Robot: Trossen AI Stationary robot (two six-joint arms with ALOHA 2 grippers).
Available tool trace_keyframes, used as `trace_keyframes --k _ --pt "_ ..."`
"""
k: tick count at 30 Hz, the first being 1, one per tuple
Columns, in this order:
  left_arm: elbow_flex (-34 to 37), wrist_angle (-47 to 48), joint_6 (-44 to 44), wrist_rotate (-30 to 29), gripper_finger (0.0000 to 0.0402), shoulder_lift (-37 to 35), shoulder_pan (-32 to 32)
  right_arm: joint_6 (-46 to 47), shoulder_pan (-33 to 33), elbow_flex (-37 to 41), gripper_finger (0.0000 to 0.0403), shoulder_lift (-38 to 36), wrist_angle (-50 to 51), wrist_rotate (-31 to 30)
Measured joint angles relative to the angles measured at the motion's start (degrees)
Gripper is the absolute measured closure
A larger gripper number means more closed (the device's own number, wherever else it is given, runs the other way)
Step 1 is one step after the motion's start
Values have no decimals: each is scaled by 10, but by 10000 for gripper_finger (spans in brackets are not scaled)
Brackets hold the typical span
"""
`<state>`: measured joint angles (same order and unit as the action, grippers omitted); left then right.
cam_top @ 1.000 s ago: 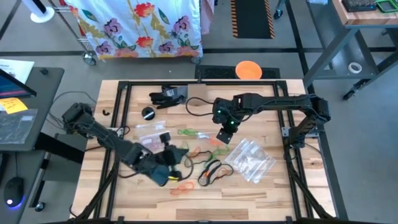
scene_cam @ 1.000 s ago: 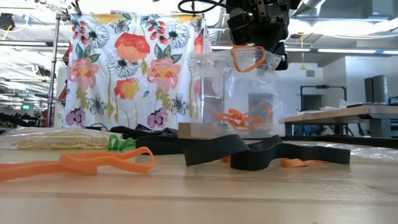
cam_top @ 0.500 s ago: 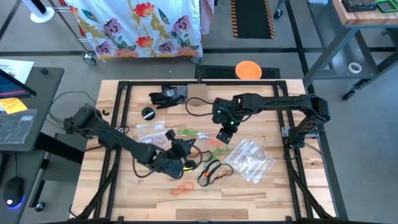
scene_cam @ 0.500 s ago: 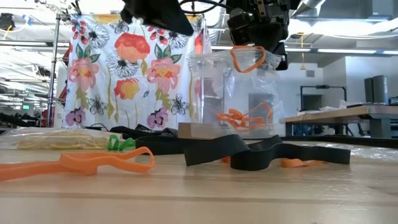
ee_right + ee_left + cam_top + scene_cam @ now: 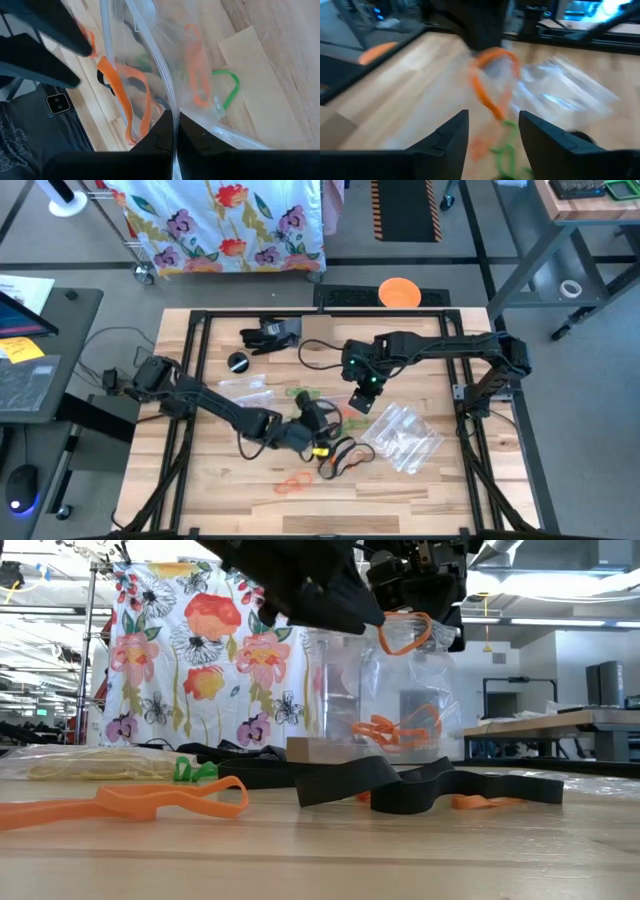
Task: Sort rubber bands
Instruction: Put the orange rubber band into the transparent zip bag
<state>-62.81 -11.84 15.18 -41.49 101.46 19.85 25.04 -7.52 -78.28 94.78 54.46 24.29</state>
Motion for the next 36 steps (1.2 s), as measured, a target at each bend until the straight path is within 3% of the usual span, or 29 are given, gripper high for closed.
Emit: trace_keyframes --k 4,10,15,18,22,23,36 --pt "0 -4 -10 -4 228 -1 -25 0 3 0 397 0 3 0" --pt "0 -22 -21 69 228 -1 -53 0 4 0 397 0 5 0" --pt "0 -23 -21 67 230 -1 -63 0 4 0 397 0 5 -1" --pt "0 -20 -15 67 263 -1 -64 0 4 0 397 0 5 -1" --pt "0 -20 -58 60 374 -6 -59 0 4 0 397 0 5 -1" --pt "0 -25 -66 51 385 -7 -57 0 4 0 397 0 5 -1" --pt "-2 -29 -178 -41 400 -90 -13 0 4 0 397 0 -6 -1"
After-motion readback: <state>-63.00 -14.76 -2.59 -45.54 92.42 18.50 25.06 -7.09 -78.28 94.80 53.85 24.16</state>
